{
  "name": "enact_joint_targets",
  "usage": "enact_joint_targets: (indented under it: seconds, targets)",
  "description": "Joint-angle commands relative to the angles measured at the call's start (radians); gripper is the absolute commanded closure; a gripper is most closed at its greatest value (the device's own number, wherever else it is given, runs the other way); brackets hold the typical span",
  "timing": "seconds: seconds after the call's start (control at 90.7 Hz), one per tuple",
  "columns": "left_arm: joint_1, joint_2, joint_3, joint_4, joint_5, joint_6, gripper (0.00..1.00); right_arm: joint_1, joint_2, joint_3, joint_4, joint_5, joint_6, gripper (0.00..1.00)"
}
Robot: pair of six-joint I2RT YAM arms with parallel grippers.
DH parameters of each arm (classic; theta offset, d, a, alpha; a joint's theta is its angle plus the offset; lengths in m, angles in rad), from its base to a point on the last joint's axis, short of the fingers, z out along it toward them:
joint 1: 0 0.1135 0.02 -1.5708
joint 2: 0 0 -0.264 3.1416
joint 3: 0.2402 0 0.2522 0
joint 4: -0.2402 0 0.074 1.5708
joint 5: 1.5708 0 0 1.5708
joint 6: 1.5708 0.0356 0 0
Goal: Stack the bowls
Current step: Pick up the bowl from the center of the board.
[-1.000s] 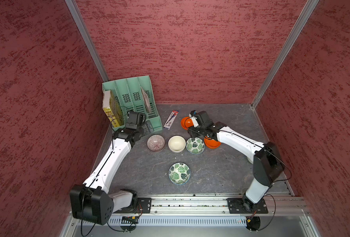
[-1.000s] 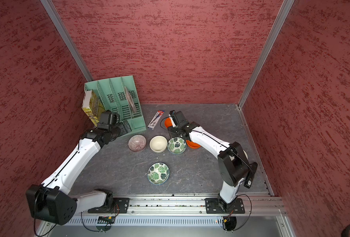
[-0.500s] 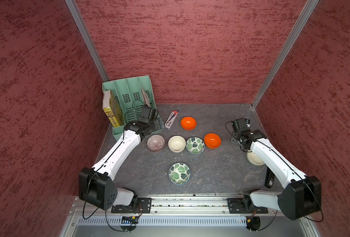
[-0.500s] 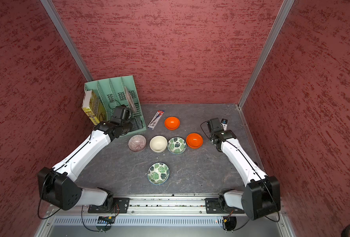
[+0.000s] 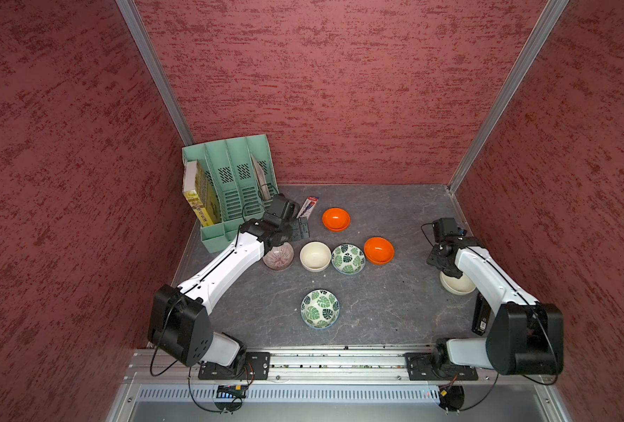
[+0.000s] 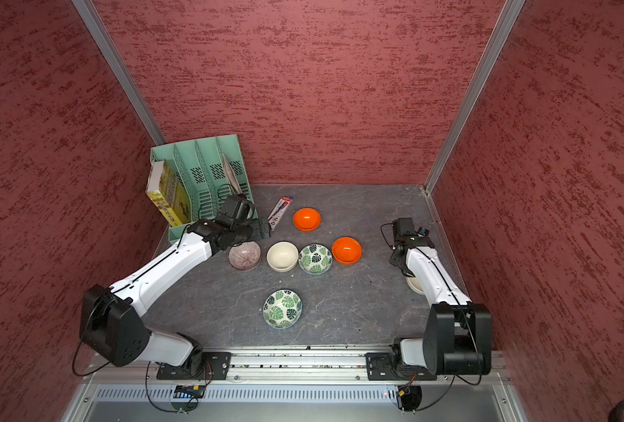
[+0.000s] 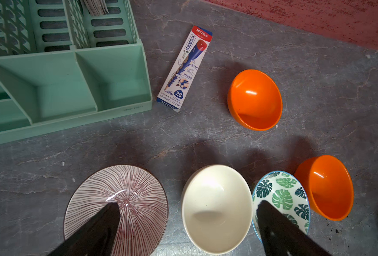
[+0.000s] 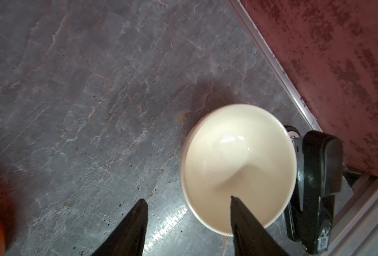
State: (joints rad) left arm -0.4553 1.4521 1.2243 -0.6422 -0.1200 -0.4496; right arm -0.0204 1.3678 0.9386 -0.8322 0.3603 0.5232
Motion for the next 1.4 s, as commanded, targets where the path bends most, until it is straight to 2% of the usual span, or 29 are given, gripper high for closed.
enact_joint_targets:
  seconds: [0.0,0.342,0.639,0.849,1.014,1.135,1.289,1.389]
  targets:
    - [-0.007,-0.009,0.029,0.003,0.003,0.020,0.00,-0.007,0.037,-0.012,0.073,-0.042,-0.026,0.41]
    - [-0.008,-0.016,0.037,-0.017,-0.026,0.019,0.00,-0.017,0.157,-0.014,0.164,-0.062,-0.089,0.54]
    - [-0.008,-0.024,0.059,-0.037,-0.042,0.017,0.00,-0.038,0.168,-0.053,0.208,-0.082,-0.114,0.71]
    - [-0.013,-0.028,0.055,-0.040,-0.044,0.011,0.00,-0.040,0.160,-0.062,0.223,-0.111,-0.131,1.00]
    - [-0.014,-0.039,0.052,-0.046,-0.049,0.008,0.00,-0.028,0.130,-0.047,0.207,-0.125,-0.148,1.00]
    - [-0.004,-0.041,0.058,-0.056,-0.064,0.016,0.00,0.071,0.097,0.029,0.128,-0.085,-0.178,1.00]
    - [0.057,-0.043,0.081,-0.089,-0.027,0.012,0.00,0.324,0.112,0.237,-0.027,0.028,-0.216,1.00]
    - [0.103,-0.067,0.075,-0.102,-0.018,0.009,0.00,0.463,0.147,0.357,-0.076,0.048,-0.234,1.00]
